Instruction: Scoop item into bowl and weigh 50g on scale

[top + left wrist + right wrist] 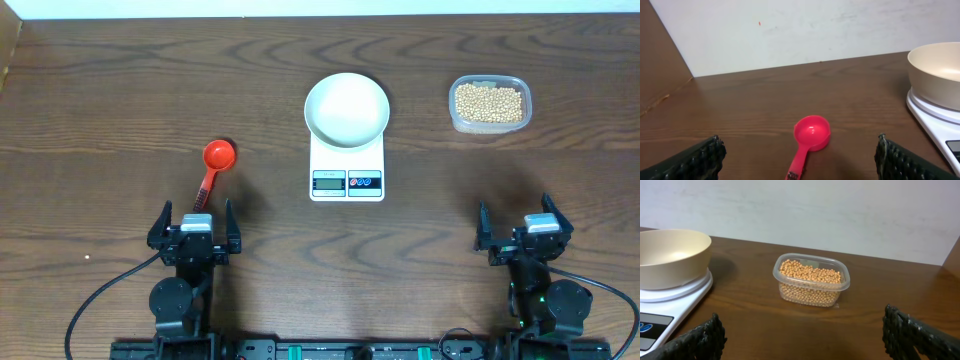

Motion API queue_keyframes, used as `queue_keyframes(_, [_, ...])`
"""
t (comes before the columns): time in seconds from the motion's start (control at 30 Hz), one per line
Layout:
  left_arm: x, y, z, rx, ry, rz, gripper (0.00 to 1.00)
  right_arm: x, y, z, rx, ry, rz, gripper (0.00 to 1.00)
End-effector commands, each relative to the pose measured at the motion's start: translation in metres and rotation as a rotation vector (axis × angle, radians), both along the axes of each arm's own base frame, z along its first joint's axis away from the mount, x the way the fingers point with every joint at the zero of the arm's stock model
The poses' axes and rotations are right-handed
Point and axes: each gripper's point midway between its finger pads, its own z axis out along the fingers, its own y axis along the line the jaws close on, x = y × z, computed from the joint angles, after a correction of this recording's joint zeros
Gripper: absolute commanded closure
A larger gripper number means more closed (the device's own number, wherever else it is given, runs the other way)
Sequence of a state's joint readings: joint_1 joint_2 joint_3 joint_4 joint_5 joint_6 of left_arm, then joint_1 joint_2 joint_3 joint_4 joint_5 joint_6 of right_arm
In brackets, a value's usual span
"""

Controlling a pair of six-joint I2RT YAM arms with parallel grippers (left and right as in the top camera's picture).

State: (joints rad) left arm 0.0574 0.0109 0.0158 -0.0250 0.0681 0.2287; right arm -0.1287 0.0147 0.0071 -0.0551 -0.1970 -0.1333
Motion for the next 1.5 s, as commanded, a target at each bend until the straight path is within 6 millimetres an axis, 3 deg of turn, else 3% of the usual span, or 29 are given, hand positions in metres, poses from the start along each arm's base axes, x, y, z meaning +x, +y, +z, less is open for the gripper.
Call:
queue_keyframes(0.0, [-0.001, 0.001, -0.015, -0.014, 0.047, 0.006, 0.02, 0.0, 0.001, 0.0, -0.003, -0.004, 0.002, 0.01])
queue_keyframes(0.57, [-0.001, 0.001, -0.014, -0.011, 0.046, 0.006, 0.02, 0.0, 0.001, 0.0, -0.003, -0.004, 0.002, 0.01])
queue_keyframes(0.77, [0.0, -0.022, 0.0, -0.043, -0.013, -0.124, 0.02, 0.0, 0.001, 0.0, -0.003, -0.004, 0.002, 0.01])
queue_keyframes(0.97, [0.0, -0.023, 0.008, -0.041, -0.034, -0.135, 0.02, 0.0, 0.001, 0.0, -0.003, -0.004, 0.002, 0.01])
queue_keyframes(1.2, [0.001, -0.026, 0.025, -0.043, -0.035, -0.148, 0.02, 0.0, 0.001, 0.0, -0.003, -0.004, 0.002, 0.01])
queue_keyframes(1.47, [0.013, -0.035, 0.067, -0.067, 0.032, -0.204, 0.02, 0.0, 0.001, 0.0, -0.003, -0.004, 0.002, 0.01])
